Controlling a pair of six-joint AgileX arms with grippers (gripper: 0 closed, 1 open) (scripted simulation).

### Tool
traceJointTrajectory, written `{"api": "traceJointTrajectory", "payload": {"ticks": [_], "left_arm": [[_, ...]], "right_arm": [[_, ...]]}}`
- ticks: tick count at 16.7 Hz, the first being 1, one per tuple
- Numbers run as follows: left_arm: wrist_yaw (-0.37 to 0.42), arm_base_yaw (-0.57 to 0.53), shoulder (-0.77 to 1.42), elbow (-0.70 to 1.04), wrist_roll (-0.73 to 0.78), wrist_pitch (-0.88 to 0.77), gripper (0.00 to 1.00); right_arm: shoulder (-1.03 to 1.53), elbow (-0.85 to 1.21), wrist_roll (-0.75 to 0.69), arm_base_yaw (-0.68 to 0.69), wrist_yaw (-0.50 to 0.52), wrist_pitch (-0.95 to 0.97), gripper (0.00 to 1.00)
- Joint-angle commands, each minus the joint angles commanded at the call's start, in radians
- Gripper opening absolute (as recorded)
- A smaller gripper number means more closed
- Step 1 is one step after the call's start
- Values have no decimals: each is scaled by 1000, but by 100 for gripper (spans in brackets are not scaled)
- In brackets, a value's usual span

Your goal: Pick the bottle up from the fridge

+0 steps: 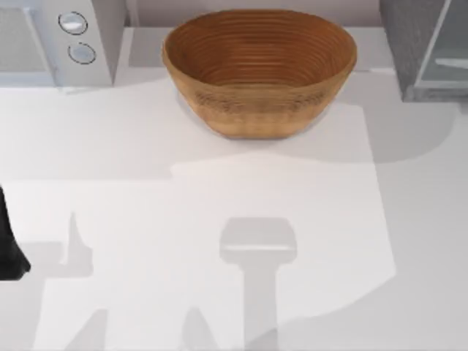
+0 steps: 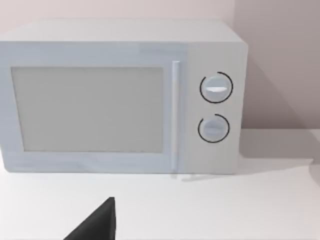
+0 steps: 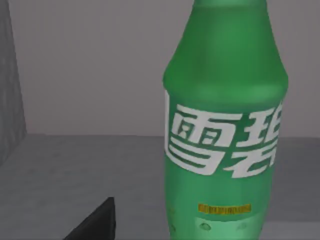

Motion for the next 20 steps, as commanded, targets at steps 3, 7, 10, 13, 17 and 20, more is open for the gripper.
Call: {"api": "traceJointTrajectory", "payload": {"ticks": [3,7,10,13,17,20], "left_arm": [[0,0,0,0,0,0,100],[0,0,0,0,0,0,100],[0,0,0,0,0,0,100],[0,0,0,0,0,0,100],[0,0,0,0,0,0,100],[0,0,0,0,0,0,100]], "right_arm": [[14,43,0,19,20,-38,100],[12,43,0,15,17,-37,100],[58,115,-1,24,25,-72,100],[123,254,-1,38,40,-133,100],[168,343,-2,50,53,-185,100],[168,343,-2,50,53,-185,100]]}}
